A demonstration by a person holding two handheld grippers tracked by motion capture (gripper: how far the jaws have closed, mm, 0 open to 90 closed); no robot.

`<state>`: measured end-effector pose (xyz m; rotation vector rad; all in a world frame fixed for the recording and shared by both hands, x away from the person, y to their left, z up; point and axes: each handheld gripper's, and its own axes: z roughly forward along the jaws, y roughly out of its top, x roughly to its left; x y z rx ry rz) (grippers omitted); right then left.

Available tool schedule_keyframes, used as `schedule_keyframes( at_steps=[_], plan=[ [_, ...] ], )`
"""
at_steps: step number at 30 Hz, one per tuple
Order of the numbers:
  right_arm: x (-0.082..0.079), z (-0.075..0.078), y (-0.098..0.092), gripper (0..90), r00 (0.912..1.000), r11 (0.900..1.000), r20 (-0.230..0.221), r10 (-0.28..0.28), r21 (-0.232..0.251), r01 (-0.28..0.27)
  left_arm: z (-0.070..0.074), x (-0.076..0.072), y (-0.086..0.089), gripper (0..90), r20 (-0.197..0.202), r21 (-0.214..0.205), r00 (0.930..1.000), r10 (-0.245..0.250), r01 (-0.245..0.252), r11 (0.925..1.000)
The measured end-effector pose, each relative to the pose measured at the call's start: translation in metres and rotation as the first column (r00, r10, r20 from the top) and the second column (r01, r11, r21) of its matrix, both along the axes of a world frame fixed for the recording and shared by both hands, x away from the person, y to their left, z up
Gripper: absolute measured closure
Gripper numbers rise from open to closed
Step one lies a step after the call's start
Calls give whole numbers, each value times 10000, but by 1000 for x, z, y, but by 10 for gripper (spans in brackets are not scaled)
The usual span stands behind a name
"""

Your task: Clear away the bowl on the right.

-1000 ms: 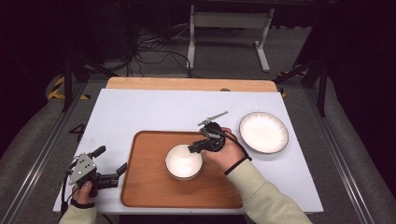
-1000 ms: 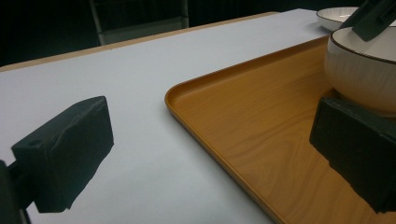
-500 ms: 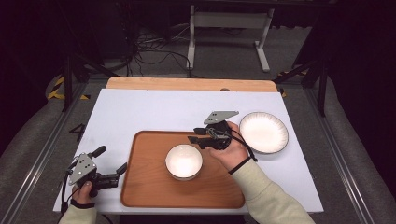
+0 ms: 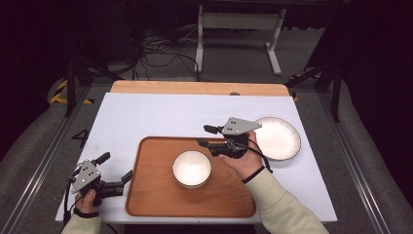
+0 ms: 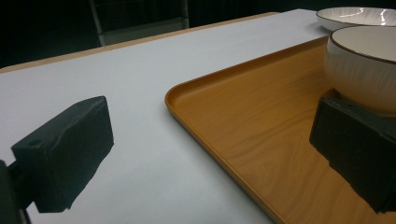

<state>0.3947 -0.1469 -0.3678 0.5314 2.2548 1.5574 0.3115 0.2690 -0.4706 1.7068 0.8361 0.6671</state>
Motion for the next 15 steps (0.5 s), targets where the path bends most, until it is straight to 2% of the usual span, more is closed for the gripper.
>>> schedule_keyframes(
  at_steps=[2, 7, 15],
  plan=[
    [-1, 1, -2, 464, 9995, 9998, 284, 117, 155, -121, 0, 0, 0, 3, -4, -6, 10000, 1, -1, 10000],
    [-3, 3, -5, 422, 9979, 9989, 583, 268, 378, -291, 0, 0, 0, 3, -2, -1, 10000, -6, 6, 10000],
    [-5, 1, -16, 393, 9980, 9993, 630, 101, 351, -123, 0, 0, 0, 3, 13, -68, 10000, -12, 12, 10000]
  ],
)
